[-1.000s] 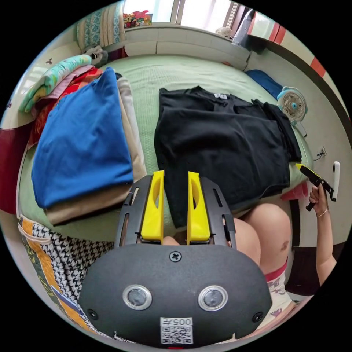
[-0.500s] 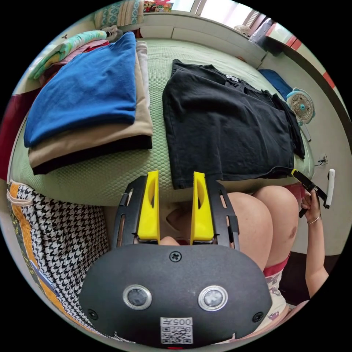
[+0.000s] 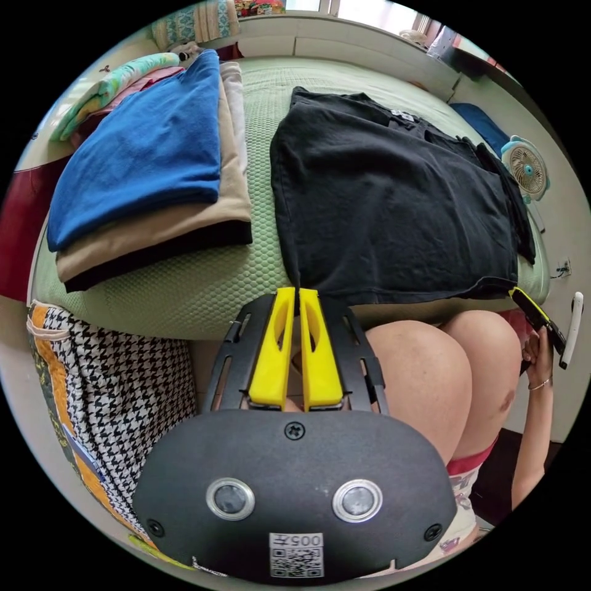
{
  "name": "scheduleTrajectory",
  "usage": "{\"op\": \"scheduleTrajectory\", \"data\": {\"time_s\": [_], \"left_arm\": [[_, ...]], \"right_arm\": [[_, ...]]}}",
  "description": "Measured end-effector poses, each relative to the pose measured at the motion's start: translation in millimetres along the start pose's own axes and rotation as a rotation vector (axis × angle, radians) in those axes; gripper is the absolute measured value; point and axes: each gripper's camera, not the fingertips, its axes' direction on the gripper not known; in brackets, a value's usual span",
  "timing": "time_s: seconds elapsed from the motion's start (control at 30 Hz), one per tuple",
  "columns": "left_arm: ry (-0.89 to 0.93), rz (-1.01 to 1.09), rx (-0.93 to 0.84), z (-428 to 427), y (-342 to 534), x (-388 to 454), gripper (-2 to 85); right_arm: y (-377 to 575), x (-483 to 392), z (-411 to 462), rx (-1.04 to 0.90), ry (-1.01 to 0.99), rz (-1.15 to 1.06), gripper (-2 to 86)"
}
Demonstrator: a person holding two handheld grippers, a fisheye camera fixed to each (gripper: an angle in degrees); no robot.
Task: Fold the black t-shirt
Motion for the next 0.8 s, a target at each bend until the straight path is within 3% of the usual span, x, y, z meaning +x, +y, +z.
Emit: {"op": "scheduleTrajectory", "data": {"time_s": [0.23, 0.53, 0.8], "left_arm": [[0.011, -0.014, 0.121, -58.7, 26.5, -19.1, 0.5], [-0.01, -0.021, 0.039, -58.8, 50.2, -22.6, 0.4], [-0.02, 0.004, 0.042, -85.7, 73.4, -25.8, 0.6]], "right_arm": [[13.9, 37.5, -57.9, 0.129, 0.04, 0.071, -0.5], [40.0, 62.9, -37.6, -0.003, -0.021, 0.133, 2.4], [60.4, 81.8, -66.1, 0.085, -0.125, 0.161, 9.6]]}}
